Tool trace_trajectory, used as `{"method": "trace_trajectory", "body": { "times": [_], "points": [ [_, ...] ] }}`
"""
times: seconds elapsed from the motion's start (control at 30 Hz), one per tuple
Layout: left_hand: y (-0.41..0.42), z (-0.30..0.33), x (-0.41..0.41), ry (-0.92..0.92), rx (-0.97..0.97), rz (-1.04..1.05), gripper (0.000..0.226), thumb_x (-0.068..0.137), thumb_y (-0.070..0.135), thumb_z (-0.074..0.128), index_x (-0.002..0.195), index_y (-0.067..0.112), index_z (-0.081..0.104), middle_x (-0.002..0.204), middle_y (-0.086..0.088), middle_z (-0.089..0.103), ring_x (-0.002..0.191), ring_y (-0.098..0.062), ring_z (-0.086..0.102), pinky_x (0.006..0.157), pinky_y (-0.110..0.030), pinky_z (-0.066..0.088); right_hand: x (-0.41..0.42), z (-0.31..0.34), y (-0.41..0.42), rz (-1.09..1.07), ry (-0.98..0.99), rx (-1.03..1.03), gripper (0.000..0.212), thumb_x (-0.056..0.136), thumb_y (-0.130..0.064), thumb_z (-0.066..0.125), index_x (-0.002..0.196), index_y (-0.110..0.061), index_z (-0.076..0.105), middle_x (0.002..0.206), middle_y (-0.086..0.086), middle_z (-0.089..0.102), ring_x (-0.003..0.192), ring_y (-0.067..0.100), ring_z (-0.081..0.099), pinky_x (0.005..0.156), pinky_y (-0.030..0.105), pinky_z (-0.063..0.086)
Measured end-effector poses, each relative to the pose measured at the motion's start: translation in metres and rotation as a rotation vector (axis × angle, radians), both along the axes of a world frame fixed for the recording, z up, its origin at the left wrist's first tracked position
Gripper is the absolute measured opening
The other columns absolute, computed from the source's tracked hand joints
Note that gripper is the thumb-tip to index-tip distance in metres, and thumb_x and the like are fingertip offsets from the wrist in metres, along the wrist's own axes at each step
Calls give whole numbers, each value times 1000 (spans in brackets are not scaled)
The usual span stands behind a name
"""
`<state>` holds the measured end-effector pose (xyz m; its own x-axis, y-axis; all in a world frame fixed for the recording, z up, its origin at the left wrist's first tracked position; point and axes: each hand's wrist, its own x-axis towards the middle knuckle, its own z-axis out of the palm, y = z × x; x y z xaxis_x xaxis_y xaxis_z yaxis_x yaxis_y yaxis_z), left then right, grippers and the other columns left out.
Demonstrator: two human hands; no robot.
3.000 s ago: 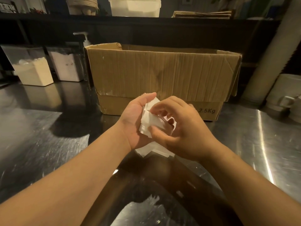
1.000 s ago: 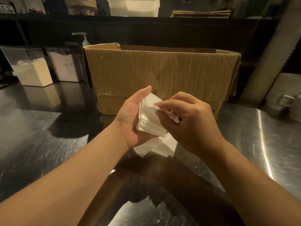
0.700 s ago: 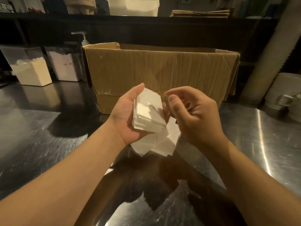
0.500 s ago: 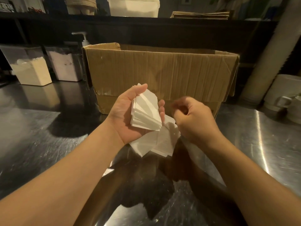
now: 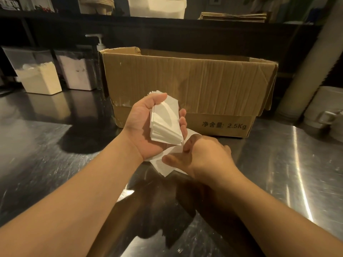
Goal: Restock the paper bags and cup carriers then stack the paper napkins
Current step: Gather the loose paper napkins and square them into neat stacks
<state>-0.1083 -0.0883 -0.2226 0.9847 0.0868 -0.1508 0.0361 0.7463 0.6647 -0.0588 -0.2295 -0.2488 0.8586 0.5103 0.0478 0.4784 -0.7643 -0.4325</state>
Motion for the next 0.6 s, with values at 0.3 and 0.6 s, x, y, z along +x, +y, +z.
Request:
{"method": "trace_trajectory", "body": {
  "times": [0.3, 0.6],
  "points": [
    [0, -1, 1, 22, 24, 12, 55, 78, 35, 69, 128, 15, 60, 103, -13, 66, 78, -24, 65, 76, -37, 55, 17, -11, 4, -15, 236, 308, 27, 81, -56, 73, 78, -29, 70, 84, -5, 69, 89, 23, 65, 89, 44, 56],
    [5, -3, 2, 28, -2, 27, 54, 85, 36, 68, 133, 14, 58, 107, -13, 63, 80, -24, 64, 77, -37, 55, 34, 12, -20, -12, 282, 671, 2, 96, -20, 68, 97, -19, 68, 93, -3, 70, 81, 14, 67, 57, 19, 51]
  ]
}}
